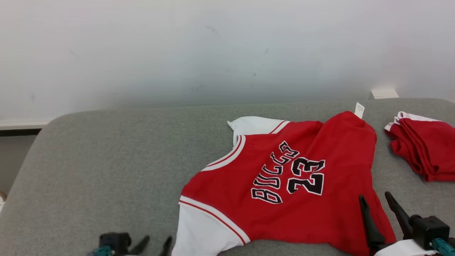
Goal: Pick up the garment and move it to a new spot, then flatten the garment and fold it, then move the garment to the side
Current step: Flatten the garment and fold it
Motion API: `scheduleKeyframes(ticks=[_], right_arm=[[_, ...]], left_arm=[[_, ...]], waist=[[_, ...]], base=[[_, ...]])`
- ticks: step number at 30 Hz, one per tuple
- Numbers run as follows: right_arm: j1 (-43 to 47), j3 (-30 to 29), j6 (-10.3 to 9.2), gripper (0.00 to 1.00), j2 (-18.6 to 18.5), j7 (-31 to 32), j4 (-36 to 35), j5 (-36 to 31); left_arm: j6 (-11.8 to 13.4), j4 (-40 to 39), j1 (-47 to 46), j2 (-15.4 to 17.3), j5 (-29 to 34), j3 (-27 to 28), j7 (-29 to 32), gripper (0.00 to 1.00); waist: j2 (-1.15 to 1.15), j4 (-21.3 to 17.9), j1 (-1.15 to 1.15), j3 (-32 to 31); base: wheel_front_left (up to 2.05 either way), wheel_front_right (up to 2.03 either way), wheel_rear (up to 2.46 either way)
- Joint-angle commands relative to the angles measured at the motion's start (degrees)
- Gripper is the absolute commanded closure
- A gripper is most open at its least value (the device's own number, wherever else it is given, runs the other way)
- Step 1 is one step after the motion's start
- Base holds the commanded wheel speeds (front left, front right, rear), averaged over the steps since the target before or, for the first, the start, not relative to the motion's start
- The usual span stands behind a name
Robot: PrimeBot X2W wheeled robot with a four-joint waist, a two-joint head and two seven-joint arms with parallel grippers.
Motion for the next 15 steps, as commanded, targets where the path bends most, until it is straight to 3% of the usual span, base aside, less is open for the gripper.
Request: scheduleKeyframes(ticks=[1, 10, 15], right_arm=[[-0.1, 0.0, -0.13, 0.0, -0.1, -0.5, -0.1, 0.5], [-0.6, 1.7, -0.14, 0.0, -1.0, -5.4, -1.8, 0.7], [-0.2, 1.1, -0.14, 0.0, -1.8, -7.8, -3.8, 0.9]], left_arm=[[0.2, 0.3, -1.3, 0.3, 0.8, 0.9, -2.5, 0.0], [1.5, 0.1, -2.1, -1.1, 1.8, 4.7, -18.3, 0.0], [2.4, -1.6, -1.4, -1.8, 2.8, 6.8, -22.6, 0.0]], waist=[[0.0, -0.5, 0.0, 0.3], [0.0, -2.0, 0.0, -1.2], [0.0, -2.3, 0.0, -2.3]], base=[[0.0, 0.0, 0.0], [0.0, 0.0, 0.0], [0.0, 0.0, 0.0]])
